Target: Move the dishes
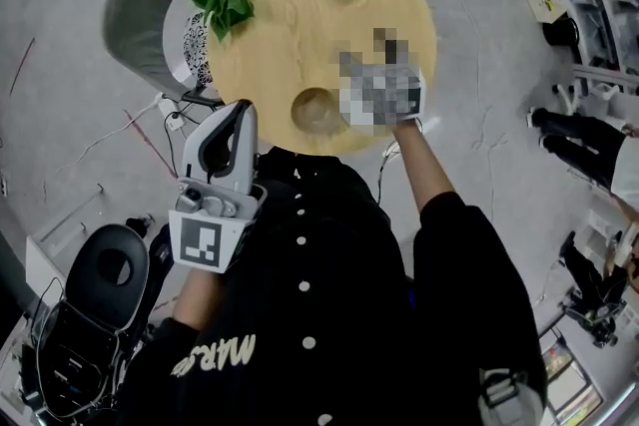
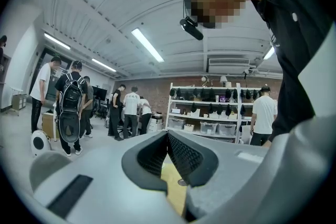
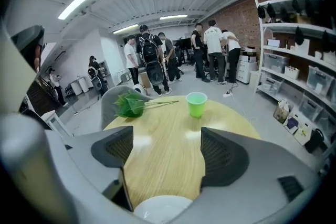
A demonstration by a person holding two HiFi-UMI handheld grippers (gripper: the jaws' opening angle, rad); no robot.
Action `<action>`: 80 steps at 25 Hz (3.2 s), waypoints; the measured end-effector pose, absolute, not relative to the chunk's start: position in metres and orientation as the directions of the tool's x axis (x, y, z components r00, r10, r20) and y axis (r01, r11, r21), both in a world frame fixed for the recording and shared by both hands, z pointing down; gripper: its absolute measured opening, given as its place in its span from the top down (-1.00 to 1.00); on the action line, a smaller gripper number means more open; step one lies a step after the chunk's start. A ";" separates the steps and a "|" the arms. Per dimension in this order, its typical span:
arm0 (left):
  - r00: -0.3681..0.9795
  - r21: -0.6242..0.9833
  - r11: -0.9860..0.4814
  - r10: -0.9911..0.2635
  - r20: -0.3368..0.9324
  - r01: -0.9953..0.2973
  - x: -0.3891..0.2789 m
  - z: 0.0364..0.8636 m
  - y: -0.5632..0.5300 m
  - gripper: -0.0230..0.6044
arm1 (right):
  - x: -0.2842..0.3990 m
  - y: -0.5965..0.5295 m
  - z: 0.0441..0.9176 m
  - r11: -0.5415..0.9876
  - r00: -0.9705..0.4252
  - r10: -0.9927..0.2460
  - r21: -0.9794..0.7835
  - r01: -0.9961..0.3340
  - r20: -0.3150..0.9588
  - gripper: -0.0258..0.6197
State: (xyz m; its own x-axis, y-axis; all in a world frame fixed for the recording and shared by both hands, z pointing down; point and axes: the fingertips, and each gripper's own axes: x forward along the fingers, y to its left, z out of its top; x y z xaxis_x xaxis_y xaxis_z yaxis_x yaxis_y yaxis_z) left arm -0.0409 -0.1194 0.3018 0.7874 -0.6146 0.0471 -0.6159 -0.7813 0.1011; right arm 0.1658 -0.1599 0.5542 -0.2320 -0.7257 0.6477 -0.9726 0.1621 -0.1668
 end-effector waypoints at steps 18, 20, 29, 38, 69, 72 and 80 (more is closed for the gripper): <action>0.745 0.102 -0.738 -0.662 0.082 -0.667 -0.045 0.317 -0.130 0.92 | 0.214 -0.276 0.557 0.220 -0.190 -0.725 -0.039 -0.975 0.661 -0.34; 0.740 0.105 -0.733 -0.666 0.088 -0.672 -0.045 0.319 -0.133 0.92 | 0.216 -0.284 0.562 0.223 -0.191 -0.718 -0.039 -0.974 0.669 -0.34; 0.725 0.112 -0.717 -0.678 0.122 -0.688 -0.042 0.330 -0.144 0.92 | 0.223 -0.318 0.589 0.218 -0.195 -0.688 -0.057 -0.974 0.699 -0.38; 0.704 0.127 -0.694 -0.687 0.179 -0.709 -0.049 0.347 -0.163 0.92 | 0.224 -0.350 0.617 0.210 -0.185 -0.666 -0.057 -0.976 0.722 -0.40; 0.674 0.154 -0.657 -0.705 0.222 -0.738 -0.058 0.374 -0.172 0.92 | 0.219 -0.363 0.638 0.207 -0.149 -0.674 -0.008 -0.978 0.724 -0.23; 0.679 0.149 -0.664 -0.703 0.212 -0.733 -0.058 0.368 -0.169 0.92 | 0.215 -0.357 0.627 0.213 -0.158 -0.680 -0.013 -0.977 0.716 -0.23; 0.696 0.141 -0.682 -0.697 0.173 -0.718 -0.065 0.354 -0.161 0.92 | 0.191 -0.320 0.603 0.247 -0.175 -0.691 0.002 -0.969 0.701 -0.23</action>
